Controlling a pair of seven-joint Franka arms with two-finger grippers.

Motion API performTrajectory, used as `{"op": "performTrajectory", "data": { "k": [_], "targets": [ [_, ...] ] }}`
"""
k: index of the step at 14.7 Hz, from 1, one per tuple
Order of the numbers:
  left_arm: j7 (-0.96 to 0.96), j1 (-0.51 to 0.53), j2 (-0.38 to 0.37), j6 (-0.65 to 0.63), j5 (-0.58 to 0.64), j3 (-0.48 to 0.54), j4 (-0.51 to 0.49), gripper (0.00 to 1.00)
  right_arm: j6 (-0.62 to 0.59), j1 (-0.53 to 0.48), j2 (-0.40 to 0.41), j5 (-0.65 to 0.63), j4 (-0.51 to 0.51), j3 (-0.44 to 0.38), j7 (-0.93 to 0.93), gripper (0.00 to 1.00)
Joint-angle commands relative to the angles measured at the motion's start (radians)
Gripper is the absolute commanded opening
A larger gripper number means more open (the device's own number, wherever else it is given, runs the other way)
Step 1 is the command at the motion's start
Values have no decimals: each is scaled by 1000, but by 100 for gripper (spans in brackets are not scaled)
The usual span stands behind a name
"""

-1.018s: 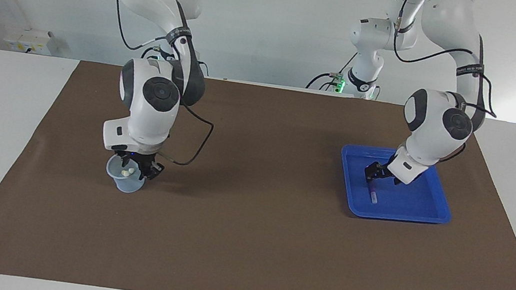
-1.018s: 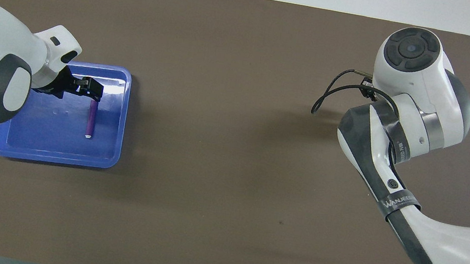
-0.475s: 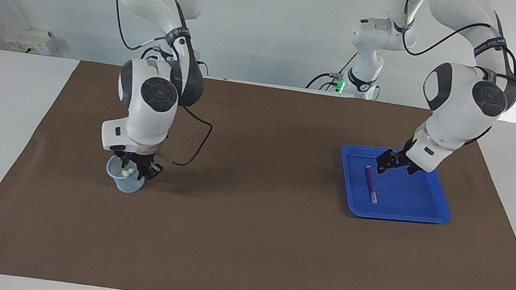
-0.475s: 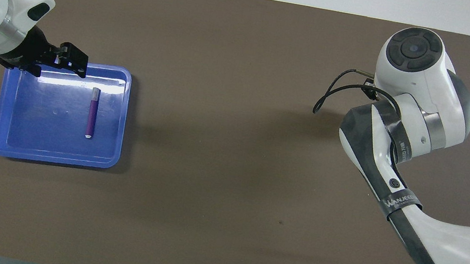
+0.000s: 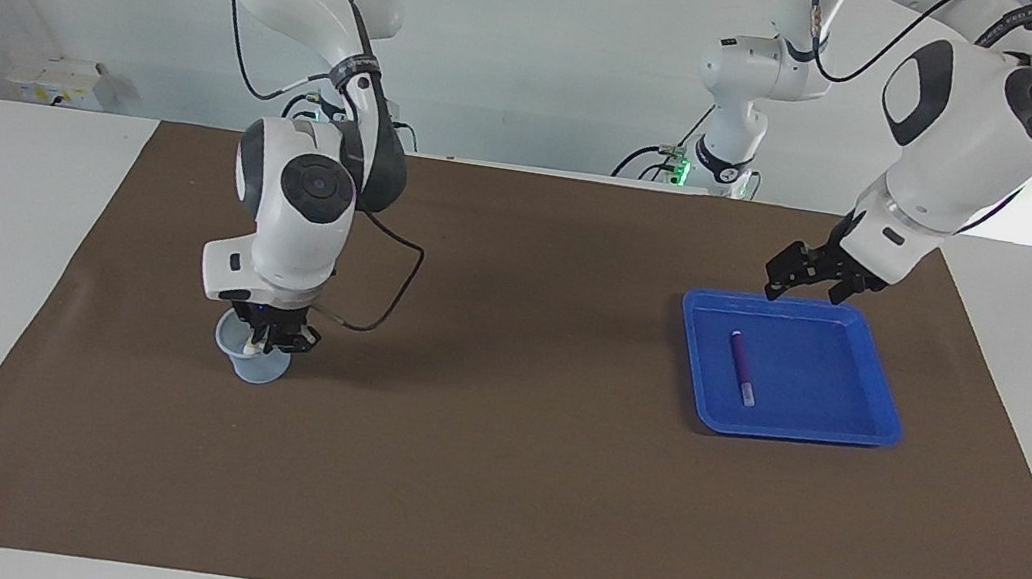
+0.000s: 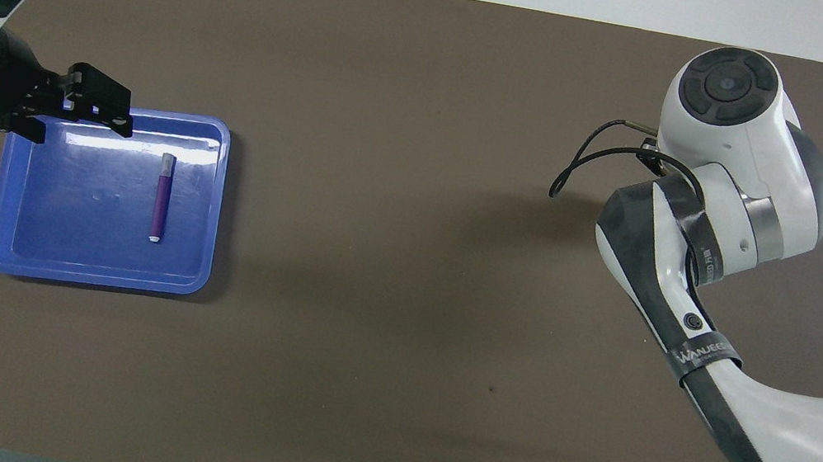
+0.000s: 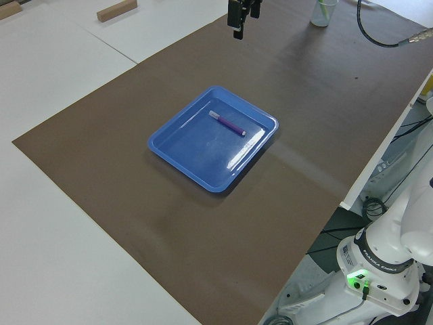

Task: Right arm passes pens to left for tray arrangement
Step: 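Raise the left gripper from the tray while the right gripper reaches the cup, then lift the green pen with the right gripper toward the left gripper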

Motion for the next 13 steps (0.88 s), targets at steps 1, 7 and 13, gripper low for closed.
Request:
{"op": "performTrajectory", "data": {
  "k": [1, 7, 13],
  "targets": [
    [-78, -6, -19, -29, -59, -1, 13, 100, -7, -13, -72, 2, -8, 4, -54, 0],
    [-161, -7, -42, -26, -102, -2, 13, 100, -73, -12, -239, 195, 12, 5, -72, 0],
    [-181, -7, -47, -31, -111, -4, 13, 100, -64, -13, -278, 531, 106, 5, -48, 0]
  ]
}}
